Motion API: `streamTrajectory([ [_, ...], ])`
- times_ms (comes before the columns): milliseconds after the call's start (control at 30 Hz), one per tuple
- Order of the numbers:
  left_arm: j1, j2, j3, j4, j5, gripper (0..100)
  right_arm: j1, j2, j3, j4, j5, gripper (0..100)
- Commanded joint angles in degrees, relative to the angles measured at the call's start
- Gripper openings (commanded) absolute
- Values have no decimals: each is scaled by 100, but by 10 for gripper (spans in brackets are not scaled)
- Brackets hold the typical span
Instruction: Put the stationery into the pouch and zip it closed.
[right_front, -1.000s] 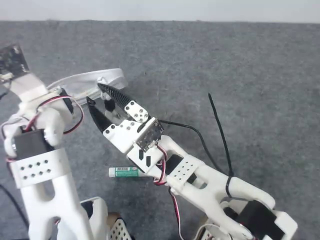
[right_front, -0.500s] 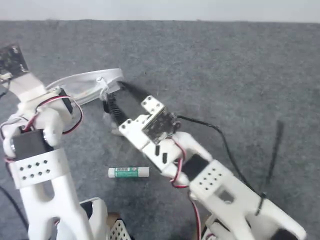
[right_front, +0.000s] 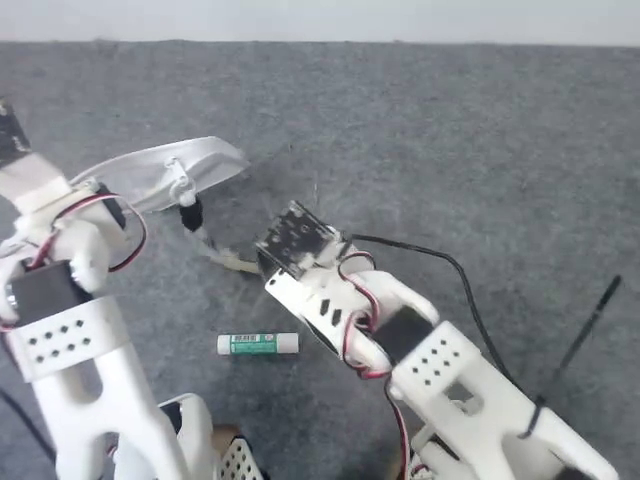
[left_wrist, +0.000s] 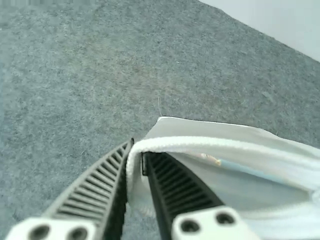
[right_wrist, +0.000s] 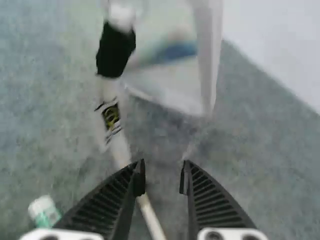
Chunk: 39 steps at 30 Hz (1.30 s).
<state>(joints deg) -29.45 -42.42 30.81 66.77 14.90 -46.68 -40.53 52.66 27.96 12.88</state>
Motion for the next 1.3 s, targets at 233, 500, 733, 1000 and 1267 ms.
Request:
streamTrajectory([
  [233, -246, -1204, 593, -536, 158, 11, -848, 2053, -1037, 1200, 141, 110],
  [500, -246, -1275, 629, -571, 158, 11, -1297, 3749, -2145, 1613, 105, 117],
  [733, -536, -1275, 620, -624, 158, 11, -1385, 4875, -2919, 1622, 123, 194],
  [1000, -536, -1275, 629, -651, 158, 11, -1631, 5560, -3455, 1754, 141, 194],
  [1267, -536, -1275, 637, -651, 158, 11, -1499, 4611, -3578, 2642, 88, 195],
])
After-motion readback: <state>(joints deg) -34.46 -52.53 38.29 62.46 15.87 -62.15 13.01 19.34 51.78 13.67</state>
